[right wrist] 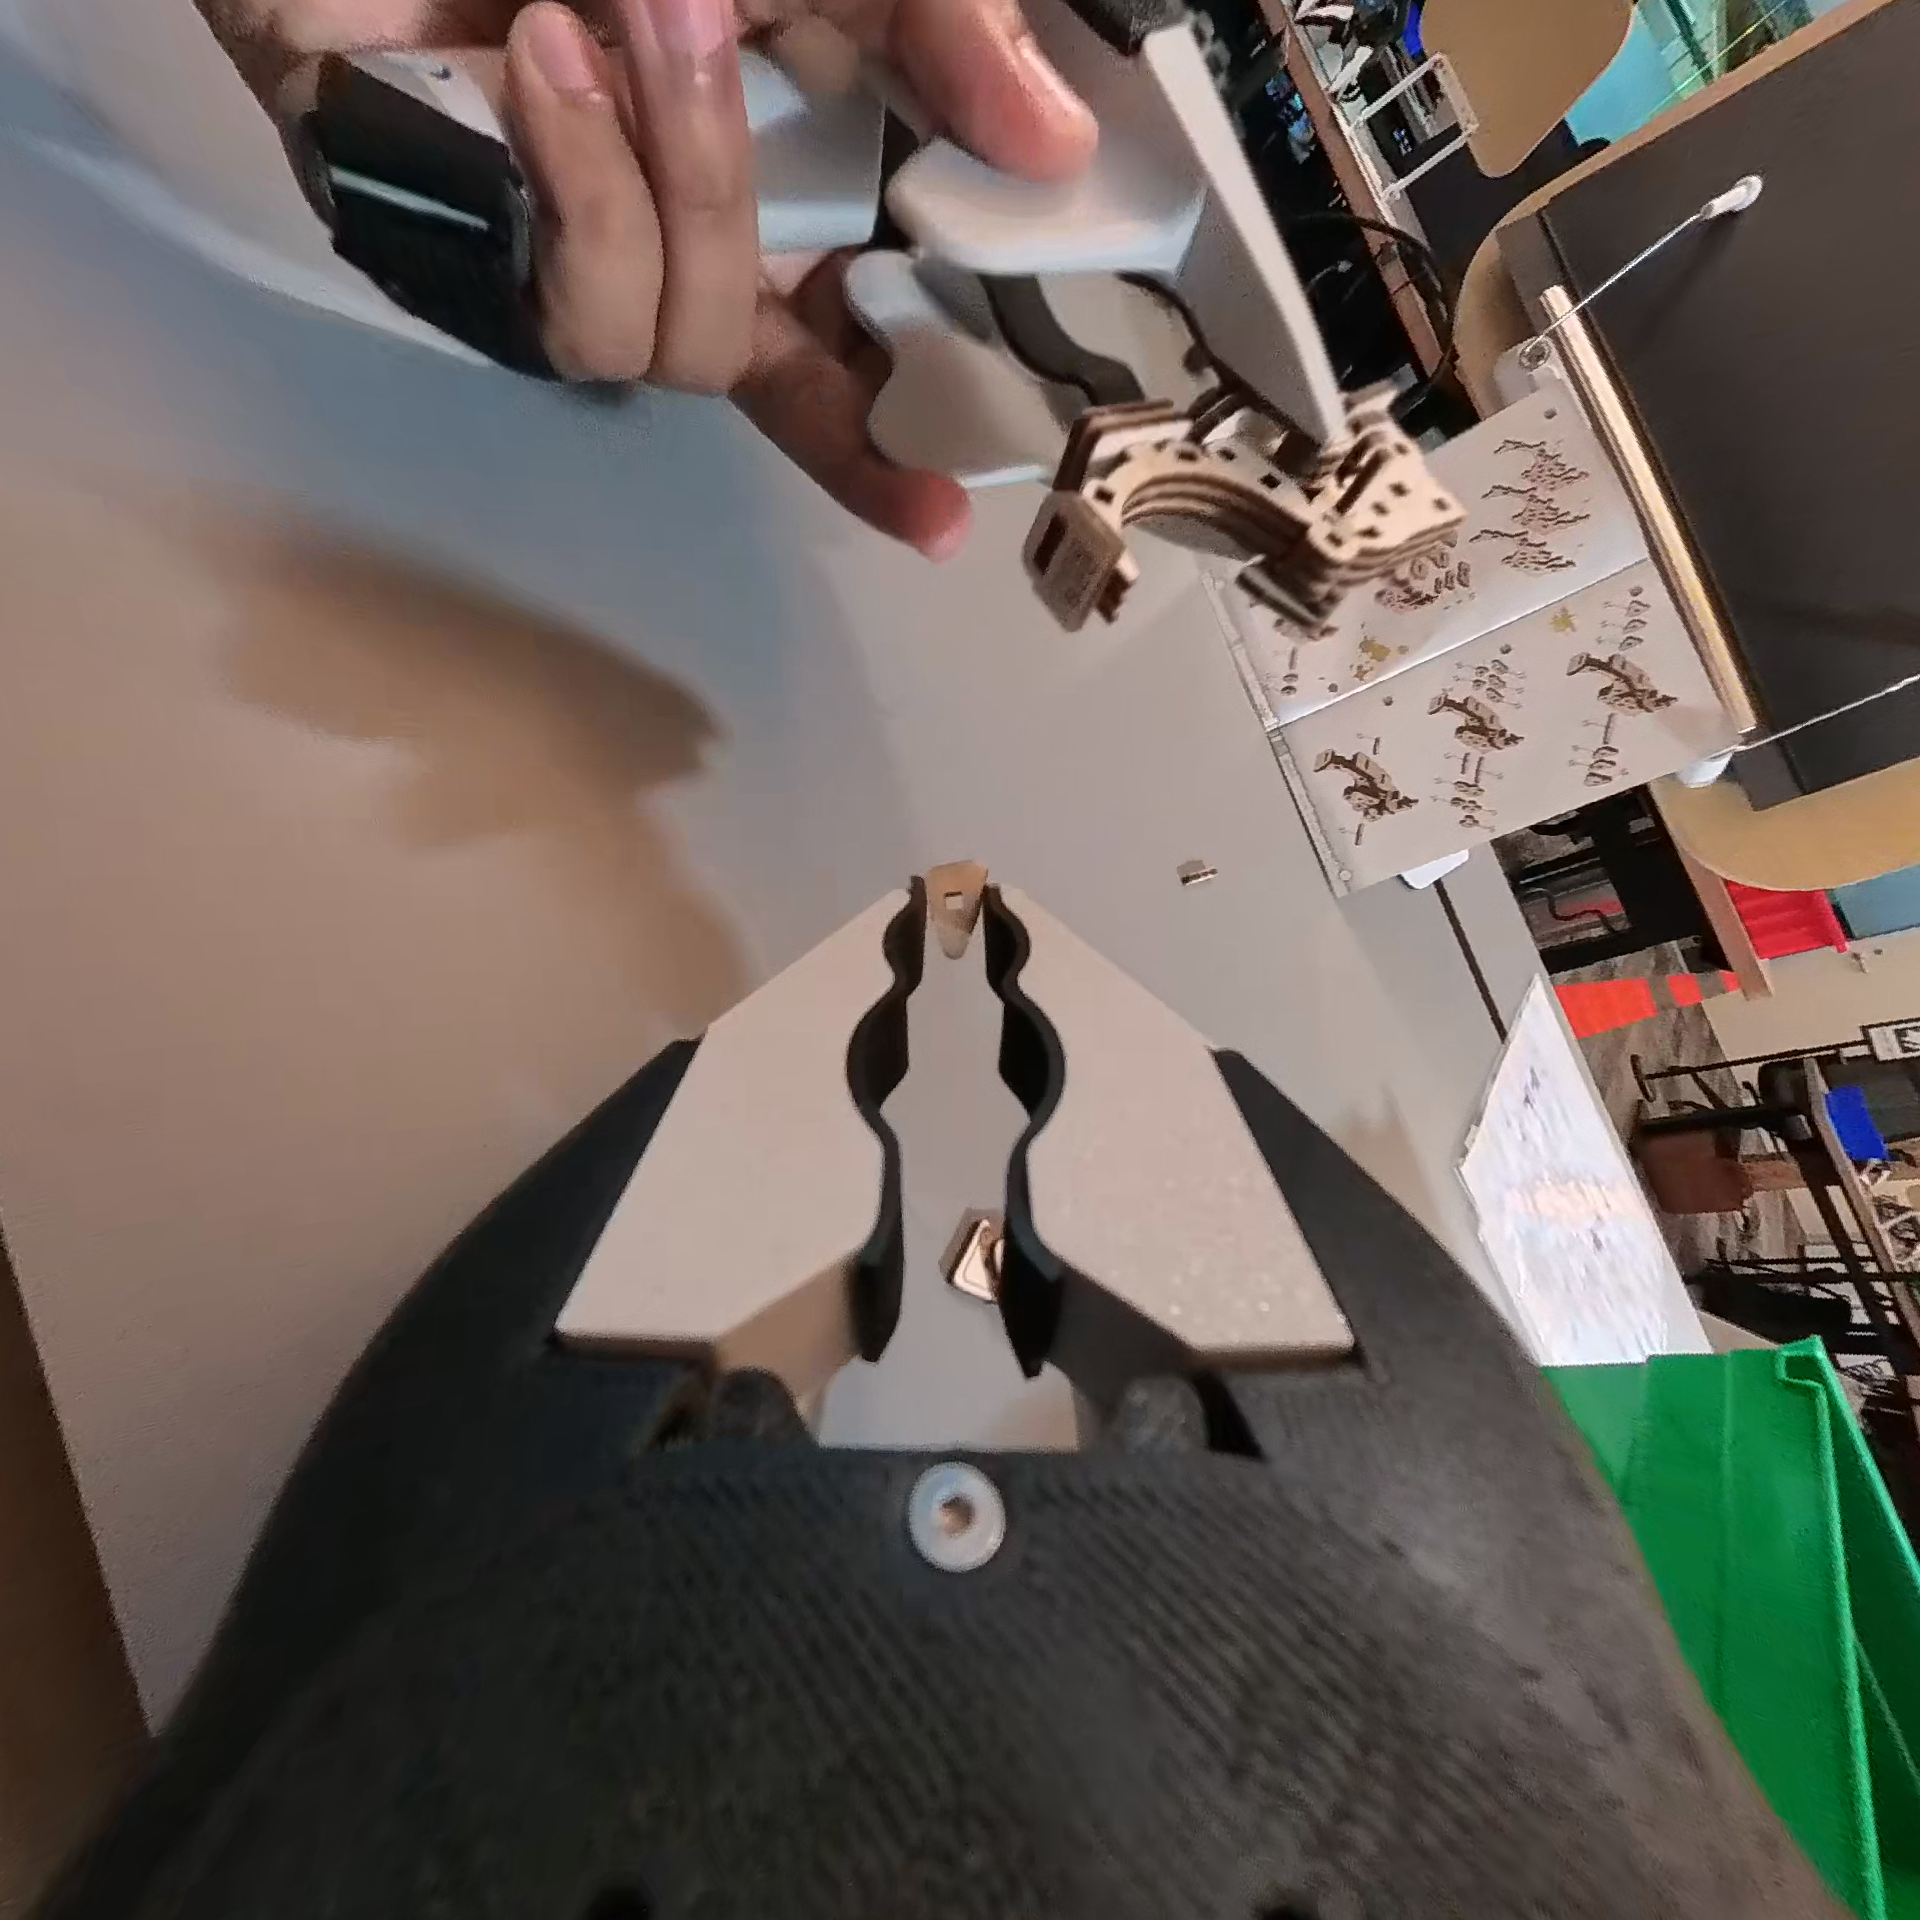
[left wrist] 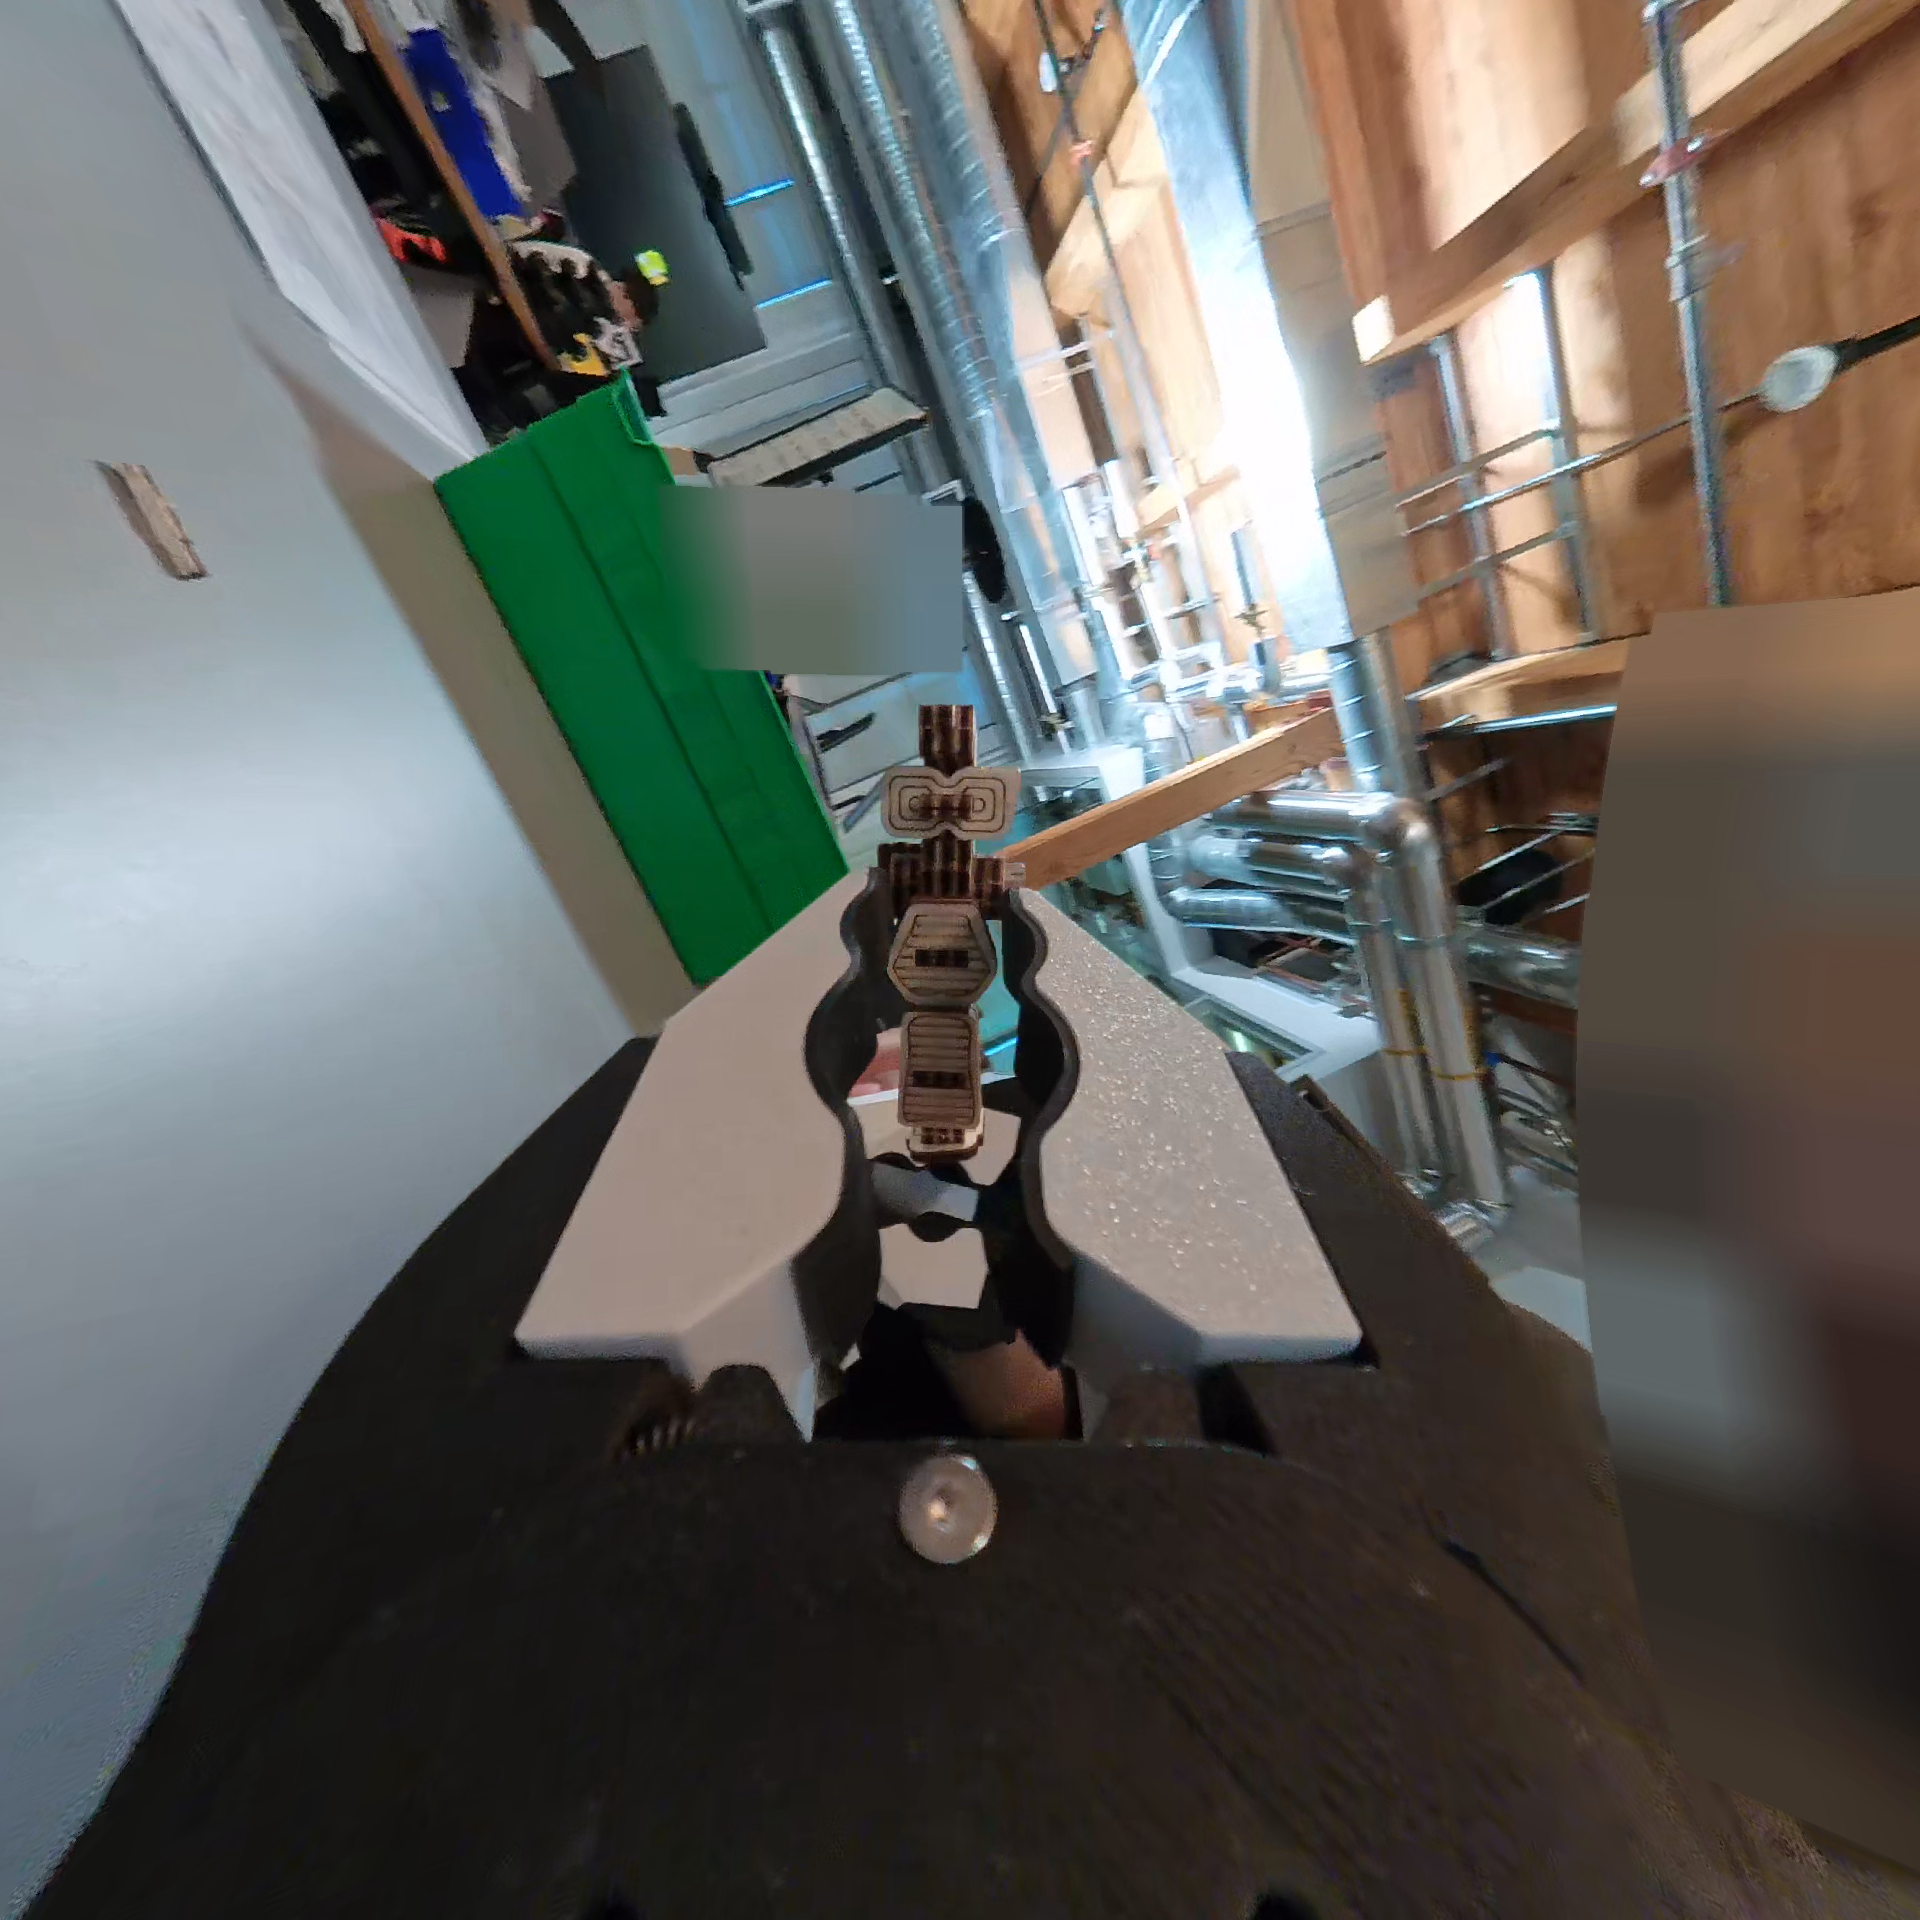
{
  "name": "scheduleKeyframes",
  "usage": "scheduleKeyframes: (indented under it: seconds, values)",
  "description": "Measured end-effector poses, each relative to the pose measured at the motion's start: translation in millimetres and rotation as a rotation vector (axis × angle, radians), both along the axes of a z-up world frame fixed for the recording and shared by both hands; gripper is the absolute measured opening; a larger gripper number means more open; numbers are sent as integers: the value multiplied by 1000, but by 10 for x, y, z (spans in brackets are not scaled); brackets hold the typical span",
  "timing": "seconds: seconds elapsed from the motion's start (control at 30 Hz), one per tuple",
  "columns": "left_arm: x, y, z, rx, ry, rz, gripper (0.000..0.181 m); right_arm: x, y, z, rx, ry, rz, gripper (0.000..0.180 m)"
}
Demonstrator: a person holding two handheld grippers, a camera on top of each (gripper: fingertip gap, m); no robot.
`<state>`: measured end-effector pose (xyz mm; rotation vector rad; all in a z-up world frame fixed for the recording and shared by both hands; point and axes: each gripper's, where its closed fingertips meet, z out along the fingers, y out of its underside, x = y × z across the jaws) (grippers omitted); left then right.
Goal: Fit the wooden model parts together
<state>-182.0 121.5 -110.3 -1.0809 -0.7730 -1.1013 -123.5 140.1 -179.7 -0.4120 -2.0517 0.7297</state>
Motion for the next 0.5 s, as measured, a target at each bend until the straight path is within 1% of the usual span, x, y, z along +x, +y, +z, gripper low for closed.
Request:
scheduleKeyframes:
  seconds: [0.27,0.5]
  values:
    - [16,0,-18,-25,46,7,18,-5,-1,21,-3,7,-6,9]
    - [14,52,-98,-86,114,23,18,18,34,43,-121,-45,-23,9]
